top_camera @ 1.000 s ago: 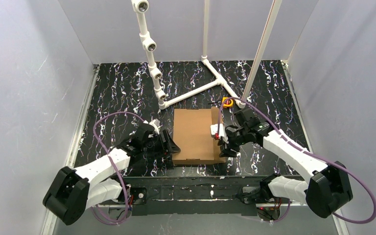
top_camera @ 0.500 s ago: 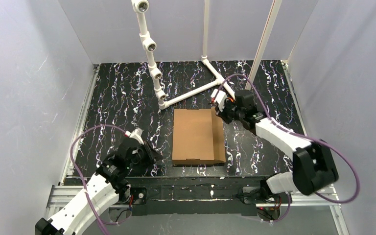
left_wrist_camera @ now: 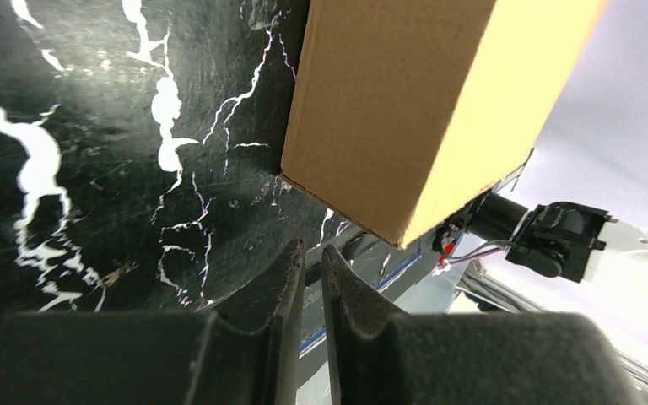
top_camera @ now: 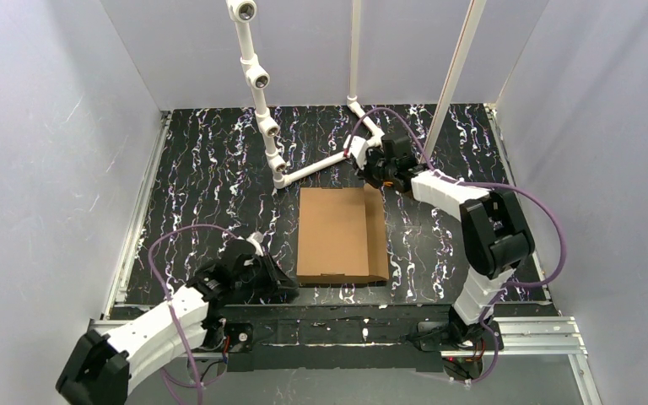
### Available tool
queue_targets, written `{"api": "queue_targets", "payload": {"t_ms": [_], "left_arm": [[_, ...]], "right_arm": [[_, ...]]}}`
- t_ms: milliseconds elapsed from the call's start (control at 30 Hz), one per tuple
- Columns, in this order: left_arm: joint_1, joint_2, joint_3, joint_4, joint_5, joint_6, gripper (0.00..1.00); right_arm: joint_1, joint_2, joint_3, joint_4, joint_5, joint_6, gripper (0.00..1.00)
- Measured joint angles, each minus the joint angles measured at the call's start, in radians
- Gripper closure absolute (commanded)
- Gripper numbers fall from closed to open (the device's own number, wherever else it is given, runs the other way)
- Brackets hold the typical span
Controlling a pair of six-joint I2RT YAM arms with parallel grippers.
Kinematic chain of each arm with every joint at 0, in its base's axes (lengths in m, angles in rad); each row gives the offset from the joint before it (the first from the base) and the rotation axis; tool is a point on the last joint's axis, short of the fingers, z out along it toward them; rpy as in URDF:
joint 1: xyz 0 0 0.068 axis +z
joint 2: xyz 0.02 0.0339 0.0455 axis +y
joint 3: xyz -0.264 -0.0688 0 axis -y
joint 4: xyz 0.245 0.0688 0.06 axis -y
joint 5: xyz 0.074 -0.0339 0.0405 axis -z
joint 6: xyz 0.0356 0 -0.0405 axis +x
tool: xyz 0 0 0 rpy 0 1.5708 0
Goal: Fold the paper box
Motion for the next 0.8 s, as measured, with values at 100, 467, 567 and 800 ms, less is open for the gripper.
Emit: {"api": "queue_targets", "payload": {"t_ms": [100, 467, 567, 800], "left_arm": [[-0.029, 0.101, 0.018, 0.060, 0.005, -0.001, 0.84], [-0.049, 0.210, 0.061, 0.128, -0.027, -0.006, 0.78], [-0.049, 0.213, 0.066, 0.131, -0.078, -0.013, 0.76], [0.002, 0.269, 0.129, 0.091, -0.177, 0.001, 0.72]], "right_arm": [[0.000, 0.041, 0.031, -0.068, -0.049, -0.044, 0.99], [-0.012, 0.058, 0.082, -0.290, -0.153, -0.240, 0.99], [-0.011, 0.032, 0.065, -0.334, -0.170, -0.252, 0.99], [-0.022, -0.068, -0.029, -0.335, -0.117, -0.178, 0.99]]}}
